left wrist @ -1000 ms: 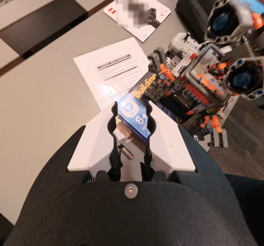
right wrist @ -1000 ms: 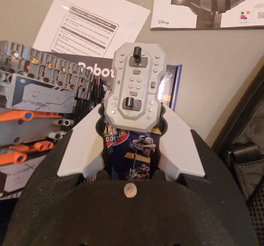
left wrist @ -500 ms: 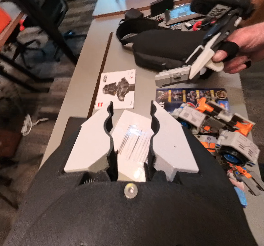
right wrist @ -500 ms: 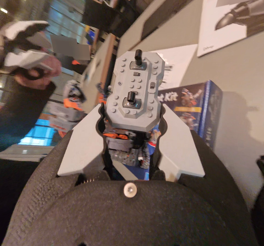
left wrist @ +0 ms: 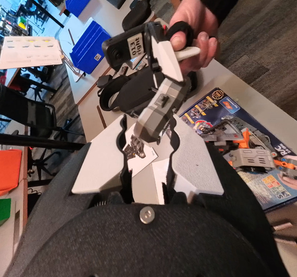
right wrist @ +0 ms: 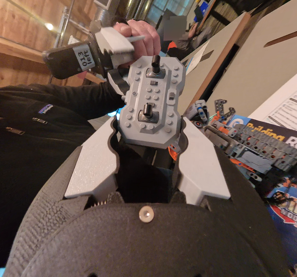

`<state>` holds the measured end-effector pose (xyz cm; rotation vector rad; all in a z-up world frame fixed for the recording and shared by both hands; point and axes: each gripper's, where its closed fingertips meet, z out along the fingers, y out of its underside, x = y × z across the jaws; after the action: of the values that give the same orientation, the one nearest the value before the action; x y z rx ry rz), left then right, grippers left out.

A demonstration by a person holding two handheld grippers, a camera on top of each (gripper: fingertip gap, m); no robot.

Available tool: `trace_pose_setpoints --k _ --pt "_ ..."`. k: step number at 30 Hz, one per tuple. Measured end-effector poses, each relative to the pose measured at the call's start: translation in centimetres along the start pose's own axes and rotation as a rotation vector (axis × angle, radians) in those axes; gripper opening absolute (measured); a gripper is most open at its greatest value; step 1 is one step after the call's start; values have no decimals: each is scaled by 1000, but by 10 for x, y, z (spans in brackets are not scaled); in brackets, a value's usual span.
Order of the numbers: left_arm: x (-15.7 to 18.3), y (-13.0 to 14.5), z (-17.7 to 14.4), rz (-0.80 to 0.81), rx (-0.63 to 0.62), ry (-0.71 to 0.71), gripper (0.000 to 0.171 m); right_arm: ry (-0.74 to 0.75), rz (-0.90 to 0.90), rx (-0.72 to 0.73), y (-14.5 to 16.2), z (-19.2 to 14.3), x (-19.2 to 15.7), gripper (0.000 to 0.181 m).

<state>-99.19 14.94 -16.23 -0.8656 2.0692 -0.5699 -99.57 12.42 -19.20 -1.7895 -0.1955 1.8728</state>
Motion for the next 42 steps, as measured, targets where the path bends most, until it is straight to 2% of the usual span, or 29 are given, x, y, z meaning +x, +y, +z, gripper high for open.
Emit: trace_pose_setpoints --k 1,2,9,13,16,21,25,26,29,34,35,36,39,42 --pt "4 -1 -3 10 5 9 42 -25 2 -10 1 1 -3 75" --pt "7 -1 -5 15 -1 4 41 -49 9 -22 1 3 -7 75" --pt "20 -3 -22 12 7 19 43 -180 29 -151 13 19 -24 75" --pt "28 -4 -30 -67 32 41 42 -237 61 -211 19 26 -28 75" --pt "25 -5 -37 -175 66 14 38 -258 65 -174 9 29 -31 76" --pt "22 -9 -47 -385 164 0 35 -279 -34 -120 -9 37 -47 81" --pt "7 -9 -58 -574 252 -23 35 -231 -143 -12 -26 36 -56 82" --pt "5 -10 -61 -611 267 -22 35 -192 -174 17 -29 34 -56 84" --pt "2 -12 -65 -739 306 10 35 -30 -333 60 -33 31 -53 76" --pt "1 -17 -66 -905 342 75 34 191 -577 -14 -30 33 -55 56" --pt "1 -18 -65 -929 343 93 34 204 -597 -10 -31 33 -57 44" --pt "0 -18 -65 -948 339 105 34 222 -605 3 -33 33 -57 41" --pt "1 -19 -64 -960 317 130 34 233 -599 29 -33 31 -59 39" --pt "-5 -23 -66 -990 348 113 35 188 -532 100 -37 31 -63 38"
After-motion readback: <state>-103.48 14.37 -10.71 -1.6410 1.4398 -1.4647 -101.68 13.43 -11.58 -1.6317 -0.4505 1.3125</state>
